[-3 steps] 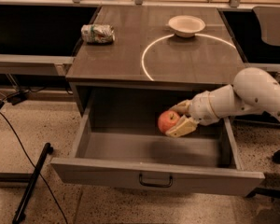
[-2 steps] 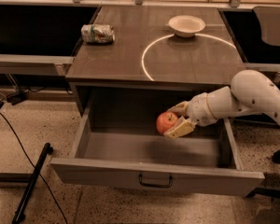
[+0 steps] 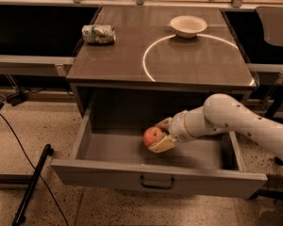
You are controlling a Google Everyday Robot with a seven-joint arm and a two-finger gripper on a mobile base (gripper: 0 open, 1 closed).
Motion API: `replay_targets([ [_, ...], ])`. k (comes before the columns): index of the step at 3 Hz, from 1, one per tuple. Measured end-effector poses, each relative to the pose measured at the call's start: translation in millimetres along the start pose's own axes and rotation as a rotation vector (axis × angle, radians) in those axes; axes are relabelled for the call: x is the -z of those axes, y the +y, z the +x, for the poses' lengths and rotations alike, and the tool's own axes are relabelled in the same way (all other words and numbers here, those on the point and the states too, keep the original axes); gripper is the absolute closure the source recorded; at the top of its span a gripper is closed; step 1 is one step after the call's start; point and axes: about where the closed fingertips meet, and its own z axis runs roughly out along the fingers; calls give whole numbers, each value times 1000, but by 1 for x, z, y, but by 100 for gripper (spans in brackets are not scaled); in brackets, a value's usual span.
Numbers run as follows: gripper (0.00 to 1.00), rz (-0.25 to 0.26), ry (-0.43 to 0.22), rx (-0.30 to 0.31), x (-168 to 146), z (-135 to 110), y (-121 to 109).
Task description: Place apple into top drawer
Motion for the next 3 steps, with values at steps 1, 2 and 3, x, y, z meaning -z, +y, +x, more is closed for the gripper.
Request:
replay_targets([
  [1, 59, 45, -15, -20, -9, 1, -5],
  [2, 36, 46, -16, -20, -9, 0, -5],
  [3, 13, 46, -16, -20, -9, 0, -5],
])
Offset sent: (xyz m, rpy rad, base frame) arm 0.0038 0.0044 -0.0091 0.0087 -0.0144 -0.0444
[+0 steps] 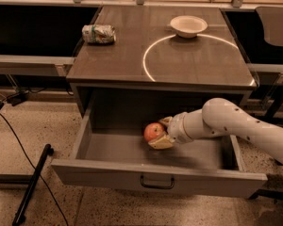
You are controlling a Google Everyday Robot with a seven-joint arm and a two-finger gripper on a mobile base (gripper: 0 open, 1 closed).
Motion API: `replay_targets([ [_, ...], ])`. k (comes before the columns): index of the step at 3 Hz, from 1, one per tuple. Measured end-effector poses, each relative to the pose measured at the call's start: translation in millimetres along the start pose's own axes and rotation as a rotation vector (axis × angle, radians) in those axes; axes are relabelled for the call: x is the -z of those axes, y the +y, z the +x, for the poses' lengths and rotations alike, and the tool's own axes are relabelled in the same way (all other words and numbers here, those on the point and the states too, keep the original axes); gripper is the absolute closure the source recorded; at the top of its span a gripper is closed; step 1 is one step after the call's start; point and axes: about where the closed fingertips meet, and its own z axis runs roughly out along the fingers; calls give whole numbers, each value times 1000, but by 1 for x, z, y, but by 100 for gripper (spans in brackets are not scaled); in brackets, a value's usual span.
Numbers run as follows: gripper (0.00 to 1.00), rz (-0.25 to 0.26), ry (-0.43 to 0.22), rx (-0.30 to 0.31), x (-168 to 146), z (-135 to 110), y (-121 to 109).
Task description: Place apple into top drawer
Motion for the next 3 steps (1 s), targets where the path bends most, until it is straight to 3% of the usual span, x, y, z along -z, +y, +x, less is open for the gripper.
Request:
replay_targets([
  [1, 0, 0, 0, 0, 0, 0, 0],
  [2, 0, -31, -22, 8, 18, -13, 11],
  [3, 0, -20, -85, 76, 66, -44, 43],
])
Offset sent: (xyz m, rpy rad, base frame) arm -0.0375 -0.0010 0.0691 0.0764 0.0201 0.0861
